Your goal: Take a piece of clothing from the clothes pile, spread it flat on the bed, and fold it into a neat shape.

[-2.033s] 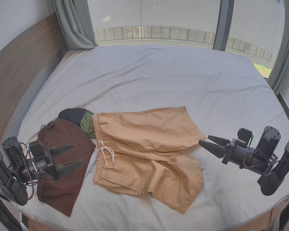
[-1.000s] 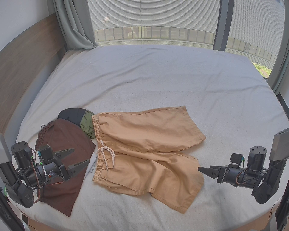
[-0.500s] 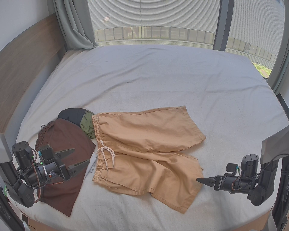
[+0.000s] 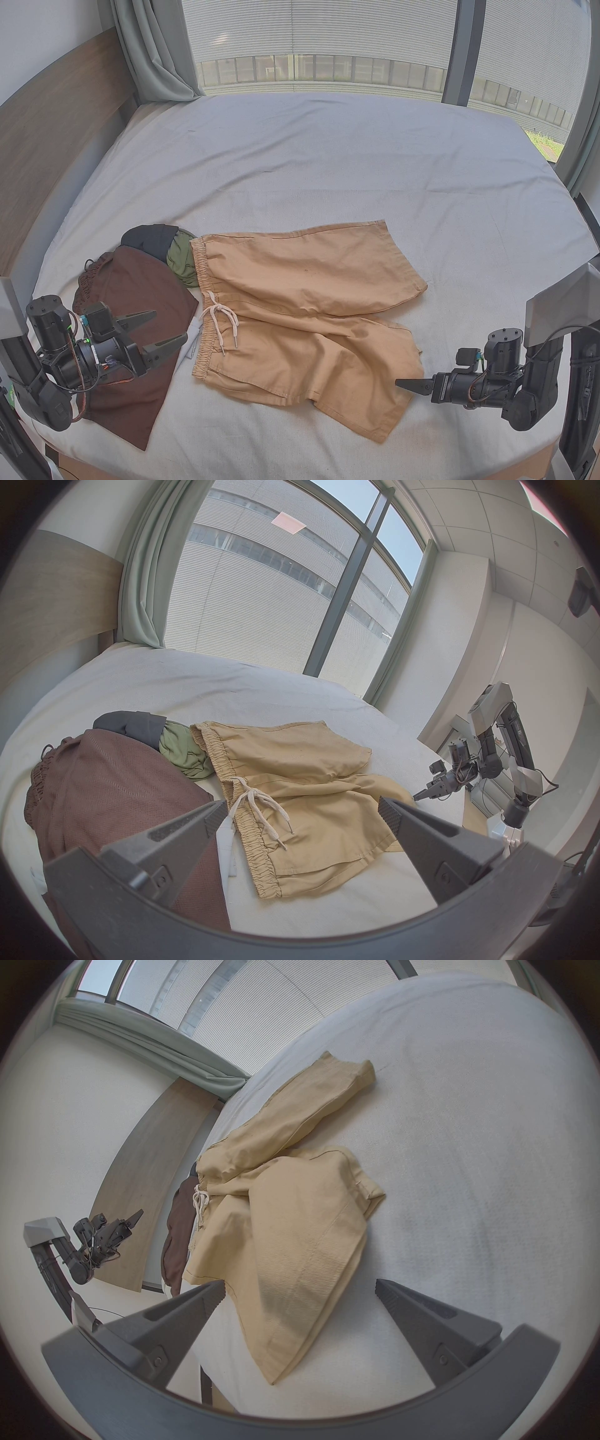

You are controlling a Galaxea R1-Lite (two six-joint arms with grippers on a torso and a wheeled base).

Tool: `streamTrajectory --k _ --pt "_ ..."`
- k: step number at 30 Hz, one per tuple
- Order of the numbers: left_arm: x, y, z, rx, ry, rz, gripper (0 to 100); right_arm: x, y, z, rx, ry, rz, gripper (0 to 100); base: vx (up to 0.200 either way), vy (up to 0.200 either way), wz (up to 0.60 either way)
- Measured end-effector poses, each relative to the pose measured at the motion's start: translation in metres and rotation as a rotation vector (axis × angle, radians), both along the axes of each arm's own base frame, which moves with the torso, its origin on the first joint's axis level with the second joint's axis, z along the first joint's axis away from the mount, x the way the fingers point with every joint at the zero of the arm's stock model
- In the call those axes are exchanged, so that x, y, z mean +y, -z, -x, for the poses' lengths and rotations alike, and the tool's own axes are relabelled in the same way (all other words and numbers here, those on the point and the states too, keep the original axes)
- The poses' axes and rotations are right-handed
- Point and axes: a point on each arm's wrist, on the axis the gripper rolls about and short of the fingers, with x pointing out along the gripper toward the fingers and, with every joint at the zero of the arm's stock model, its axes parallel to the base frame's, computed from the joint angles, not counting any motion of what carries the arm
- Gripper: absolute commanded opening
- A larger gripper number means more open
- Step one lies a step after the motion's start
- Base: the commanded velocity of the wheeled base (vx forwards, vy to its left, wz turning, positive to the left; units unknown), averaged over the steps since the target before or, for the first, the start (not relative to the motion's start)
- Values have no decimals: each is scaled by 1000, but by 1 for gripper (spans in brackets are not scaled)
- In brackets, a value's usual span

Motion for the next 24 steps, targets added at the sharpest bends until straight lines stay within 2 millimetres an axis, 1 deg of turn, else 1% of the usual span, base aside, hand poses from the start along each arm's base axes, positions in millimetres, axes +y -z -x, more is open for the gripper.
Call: streamTrajectory --k 6,11,17,24 --pt "0 1 0 3 0 -1 100 13 -2 -3 27 1 -61 100 0 0 0" --pt "0 2 0 3 2 -4 100 16 -5 -9 0 2 -74 100 0 0 0" --pt "-1 3 0 10 5 -4 100 11 -14 -16 -40 28 -91 100 0 0 0" --pt "-3 5 0 19 13 -6 100 3 -34 -19 -89 73 -135 100 0 0 0"
